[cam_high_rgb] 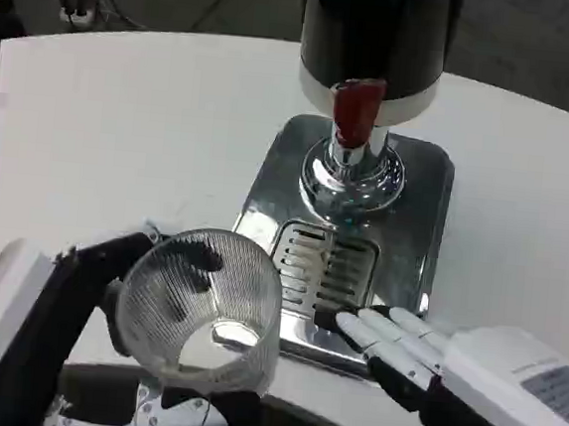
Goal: Grasp the cup under the faucet to collect the drink, then remove the cup.
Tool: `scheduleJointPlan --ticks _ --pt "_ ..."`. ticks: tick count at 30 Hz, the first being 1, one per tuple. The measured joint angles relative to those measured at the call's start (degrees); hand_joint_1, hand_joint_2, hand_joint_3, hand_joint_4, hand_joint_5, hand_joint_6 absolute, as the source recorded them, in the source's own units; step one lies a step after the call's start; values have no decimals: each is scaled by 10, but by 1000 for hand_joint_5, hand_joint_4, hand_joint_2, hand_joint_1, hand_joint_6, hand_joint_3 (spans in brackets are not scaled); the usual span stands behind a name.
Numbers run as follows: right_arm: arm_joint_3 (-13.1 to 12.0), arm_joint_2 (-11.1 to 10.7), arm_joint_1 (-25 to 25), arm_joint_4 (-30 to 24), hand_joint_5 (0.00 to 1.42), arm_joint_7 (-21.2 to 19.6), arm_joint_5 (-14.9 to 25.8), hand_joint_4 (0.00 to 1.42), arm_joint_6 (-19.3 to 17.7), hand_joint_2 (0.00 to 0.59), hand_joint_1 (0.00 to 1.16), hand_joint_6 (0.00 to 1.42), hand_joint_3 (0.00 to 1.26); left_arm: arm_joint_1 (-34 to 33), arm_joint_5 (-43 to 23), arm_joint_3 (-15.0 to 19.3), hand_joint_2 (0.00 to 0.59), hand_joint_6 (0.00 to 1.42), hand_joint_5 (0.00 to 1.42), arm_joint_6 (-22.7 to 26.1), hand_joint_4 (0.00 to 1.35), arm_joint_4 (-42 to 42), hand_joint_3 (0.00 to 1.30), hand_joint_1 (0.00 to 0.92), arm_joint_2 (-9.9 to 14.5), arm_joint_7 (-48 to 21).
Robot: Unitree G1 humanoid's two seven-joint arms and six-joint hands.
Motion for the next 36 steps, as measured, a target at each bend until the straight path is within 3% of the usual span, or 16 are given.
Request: scheduleJointPlan --ticks 8,36 --pt "12 6 -5 0 0 4 -10 0 0 434 412 0 3 -1 0 2 53 1022 961 0 727 5 689 743 0 0" --pt "19 24 -9 0 0 16 -25 0 2 430 413 0 13 -3 -6 20 54 1022 961 -3 727 32 689 745 0 2"
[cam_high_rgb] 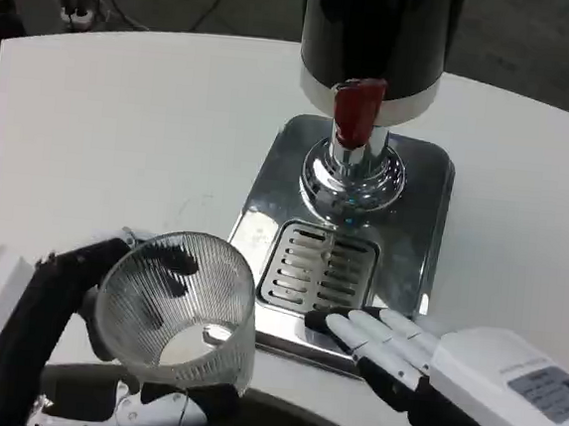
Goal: Grasp the cup under the faucet to collect the drink, then remove the cup.
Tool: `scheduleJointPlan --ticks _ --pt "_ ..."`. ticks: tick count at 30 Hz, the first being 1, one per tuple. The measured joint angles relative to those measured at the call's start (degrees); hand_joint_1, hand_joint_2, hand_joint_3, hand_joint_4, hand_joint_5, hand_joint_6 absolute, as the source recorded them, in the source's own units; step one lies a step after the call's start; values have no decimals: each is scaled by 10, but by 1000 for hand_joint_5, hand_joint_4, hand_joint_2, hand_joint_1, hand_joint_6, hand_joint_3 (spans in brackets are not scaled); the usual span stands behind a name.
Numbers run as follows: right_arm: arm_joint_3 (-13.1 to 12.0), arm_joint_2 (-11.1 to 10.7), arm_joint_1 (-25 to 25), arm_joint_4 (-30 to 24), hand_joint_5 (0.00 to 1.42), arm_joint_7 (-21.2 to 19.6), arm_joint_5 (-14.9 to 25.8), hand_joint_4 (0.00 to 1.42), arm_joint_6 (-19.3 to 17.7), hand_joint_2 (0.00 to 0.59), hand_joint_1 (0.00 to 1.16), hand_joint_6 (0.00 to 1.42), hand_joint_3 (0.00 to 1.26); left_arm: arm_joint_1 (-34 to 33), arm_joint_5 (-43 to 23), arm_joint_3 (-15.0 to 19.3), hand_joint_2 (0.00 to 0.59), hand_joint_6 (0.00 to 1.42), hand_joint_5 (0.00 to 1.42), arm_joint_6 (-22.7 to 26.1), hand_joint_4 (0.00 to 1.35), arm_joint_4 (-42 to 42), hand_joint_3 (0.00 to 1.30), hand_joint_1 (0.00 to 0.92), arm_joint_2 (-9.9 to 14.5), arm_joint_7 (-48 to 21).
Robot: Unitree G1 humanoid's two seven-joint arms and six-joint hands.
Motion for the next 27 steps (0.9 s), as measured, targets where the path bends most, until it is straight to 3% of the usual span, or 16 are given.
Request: scheduleJointPlan --ticks 9,27 --pt "10 13 -1 0 0 4 -12 0 0 426 421 0 13 -3 -2 5 56 1022 961 -7 727 12 689 744 1 0" --pt "16 15 -6 0 0 7 -26 0 6 425 426 0 13 -20 -4 7 59 1022 973 -8 727 28 686 729 10 0"
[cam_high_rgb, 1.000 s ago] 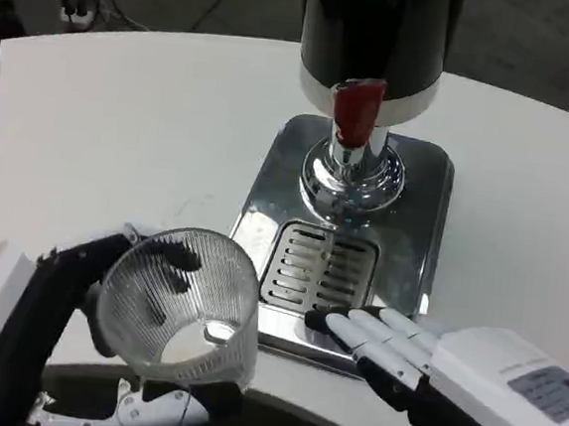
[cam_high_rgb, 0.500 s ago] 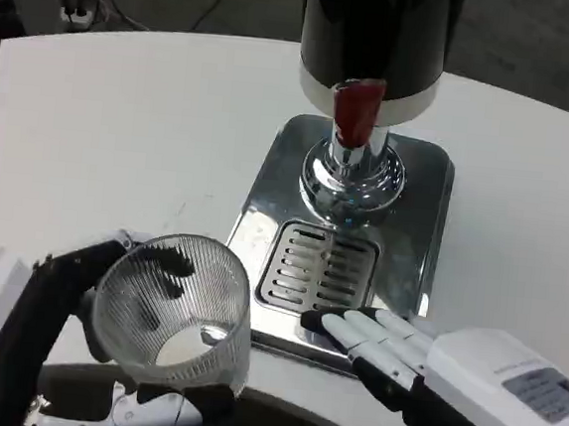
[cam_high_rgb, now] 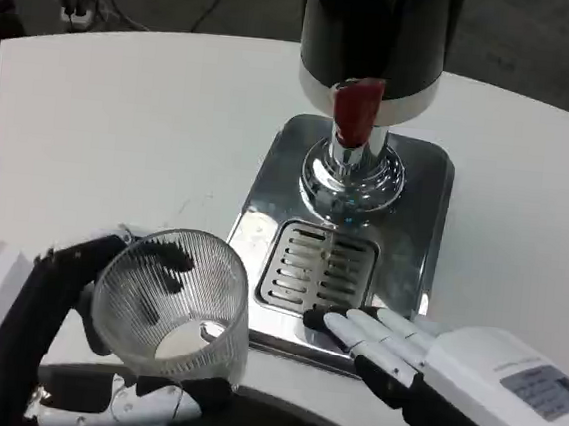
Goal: Grasp the cup under the faucet to collect the drink, then remove the cup.
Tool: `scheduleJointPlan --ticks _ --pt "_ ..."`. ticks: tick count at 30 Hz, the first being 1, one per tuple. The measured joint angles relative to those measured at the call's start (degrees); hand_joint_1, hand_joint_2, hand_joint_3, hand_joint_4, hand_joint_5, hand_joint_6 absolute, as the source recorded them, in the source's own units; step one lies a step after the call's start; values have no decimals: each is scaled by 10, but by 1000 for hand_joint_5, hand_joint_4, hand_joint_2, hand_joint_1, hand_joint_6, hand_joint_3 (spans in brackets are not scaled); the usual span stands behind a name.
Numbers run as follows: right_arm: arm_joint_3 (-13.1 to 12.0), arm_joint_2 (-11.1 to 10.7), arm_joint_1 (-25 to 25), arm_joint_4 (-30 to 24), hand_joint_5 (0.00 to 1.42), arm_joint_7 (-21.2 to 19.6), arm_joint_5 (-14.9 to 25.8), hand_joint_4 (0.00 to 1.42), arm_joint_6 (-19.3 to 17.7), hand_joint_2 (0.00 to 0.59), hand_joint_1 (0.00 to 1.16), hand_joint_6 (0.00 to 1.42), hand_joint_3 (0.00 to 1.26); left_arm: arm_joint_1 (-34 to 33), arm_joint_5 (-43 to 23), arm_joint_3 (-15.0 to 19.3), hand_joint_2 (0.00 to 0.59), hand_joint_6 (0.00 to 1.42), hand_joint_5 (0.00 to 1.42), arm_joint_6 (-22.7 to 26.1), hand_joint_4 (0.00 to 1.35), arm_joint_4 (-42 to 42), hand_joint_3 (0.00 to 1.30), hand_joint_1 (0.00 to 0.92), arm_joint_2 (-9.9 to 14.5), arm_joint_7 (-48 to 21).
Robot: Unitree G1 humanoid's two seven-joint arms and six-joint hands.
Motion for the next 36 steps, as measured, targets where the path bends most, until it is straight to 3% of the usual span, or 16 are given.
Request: scheduleJointPlan --ticks 6,15,23,31,36 --pt "0 0 0 0 0 0 -2 0 0 425 426 0 13 -4 -2 0 59 1022 974 -1 727 3 687 728 0 0" --pt "-2 2 4 0 0 1 -4 0 0 425 426 0 13 -109 -6 8 66 1006 974 -100 727 200 697 707 40 32" --pt "-7 3 8 0 0 1 -3 0 0 425 426 0 13 -191 6 -19 63 1006 974 -119 727 309 689 689 60 48" --pt "-1 3 7 0 0 1 -5 0 2 425 426 0 13 -284 20 -46 67 1006 983 -124 727 401 680 672 66 82" --pt "-13 3 3 0 0 1 -2 0 6 425 426 0 13 -350 34 -77 67 1006 986 -123 727 469 680 671 67 91"
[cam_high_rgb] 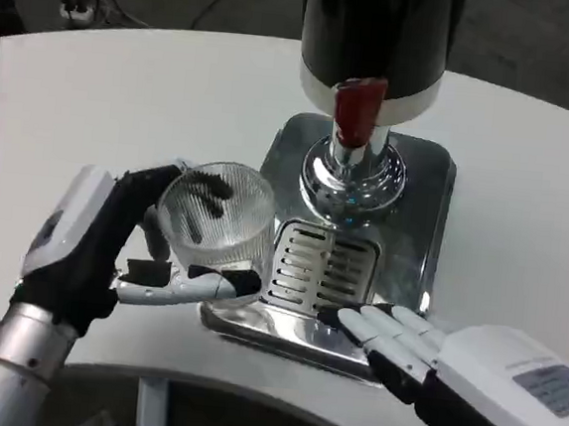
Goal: Grasp the cup under the faucet to collect the drink, then remove the cup.
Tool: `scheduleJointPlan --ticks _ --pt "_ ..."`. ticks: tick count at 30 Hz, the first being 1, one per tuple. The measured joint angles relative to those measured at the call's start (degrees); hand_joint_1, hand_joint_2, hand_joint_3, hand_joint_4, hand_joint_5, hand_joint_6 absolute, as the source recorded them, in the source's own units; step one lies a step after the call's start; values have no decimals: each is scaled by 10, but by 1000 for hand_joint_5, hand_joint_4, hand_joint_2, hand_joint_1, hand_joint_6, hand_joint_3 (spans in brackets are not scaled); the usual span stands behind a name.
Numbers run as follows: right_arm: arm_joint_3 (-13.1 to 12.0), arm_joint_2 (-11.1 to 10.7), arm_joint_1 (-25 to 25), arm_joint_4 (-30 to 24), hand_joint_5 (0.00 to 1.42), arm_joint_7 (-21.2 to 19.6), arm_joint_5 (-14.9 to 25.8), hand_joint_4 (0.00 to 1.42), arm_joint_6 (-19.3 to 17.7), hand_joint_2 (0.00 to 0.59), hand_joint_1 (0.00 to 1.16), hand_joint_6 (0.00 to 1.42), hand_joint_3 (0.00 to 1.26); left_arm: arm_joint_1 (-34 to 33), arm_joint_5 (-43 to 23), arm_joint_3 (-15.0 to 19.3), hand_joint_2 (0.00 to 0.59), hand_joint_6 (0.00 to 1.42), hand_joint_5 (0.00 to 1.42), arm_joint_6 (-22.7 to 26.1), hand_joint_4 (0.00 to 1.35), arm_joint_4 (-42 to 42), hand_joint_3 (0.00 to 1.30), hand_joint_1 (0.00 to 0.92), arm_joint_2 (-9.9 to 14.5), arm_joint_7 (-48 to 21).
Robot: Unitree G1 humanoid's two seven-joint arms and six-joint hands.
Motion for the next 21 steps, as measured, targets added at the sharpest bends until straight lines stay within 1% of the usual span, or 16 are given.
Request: scheduleJointPlan --ticks 3,5,8,11,12,17,21 --pt "-9 0 2 0 0 0 6 0 0 425 426 0 13 -18 6 -7 67 1006 986 1 727 23 680 670 2 3" --pt "-22 -1 4 0 0 0 11 0 0 425 426 0 13 -37 15 -19 67 1006 986 2 727 49 680 670 3 10" --pt "-30 -3 9 0 0 0 21 0 1 425 426 0 13 -56 21 -29 70 1006 986 2 727 84 680 670 3 17" --pt "-39 -4 10 0 0 0 25 0 1 428 424 0 13 -76 34 -44 72 1006 986 3 727 113 680 670 9 31" --pt "-40 -6 10 0 0 0 28 0 2 429 423 0 13 -96 44 -54 73 1006 986 7 727 136 680 671 10 37" --pt "-47 -10 10 0 0 0 36 0 6 427 423 0 13 -143 65 -80 77 1006 986 19 727 185 680 668 10 59" --pt "-62 -20 12 0 0 0 48 0 6 426 425 0 13 -173 73 -97 84 1006 996 28 727 210 680 662 4 80"
